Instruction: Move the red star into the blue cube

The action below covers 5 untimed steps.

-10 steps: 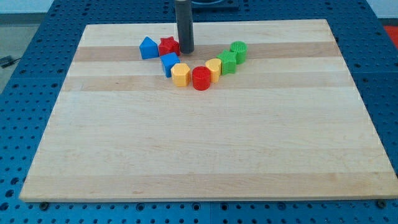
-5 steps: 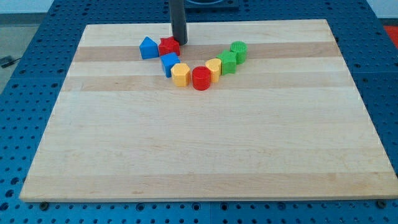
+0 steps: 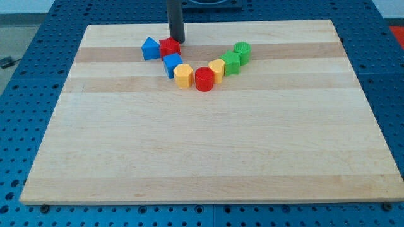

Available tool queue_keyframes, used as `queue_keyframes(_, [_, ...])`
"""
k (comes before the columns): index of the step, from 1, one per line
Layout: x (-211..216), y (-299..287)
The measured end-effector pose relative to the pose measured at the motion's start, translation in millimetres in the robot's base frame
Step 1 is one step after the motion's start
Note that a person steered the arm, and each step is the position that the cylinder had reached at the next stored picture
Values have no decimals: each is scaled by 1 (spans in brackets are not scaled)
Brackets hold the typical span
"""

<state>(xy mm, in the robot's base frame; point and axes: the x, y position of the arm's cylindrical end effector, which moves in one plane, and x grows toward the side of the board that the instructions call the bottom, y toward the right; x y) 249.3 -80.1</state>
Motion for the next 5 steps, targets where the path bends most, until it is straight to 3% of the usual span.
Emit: queue_keyframes(5, [36, -25])
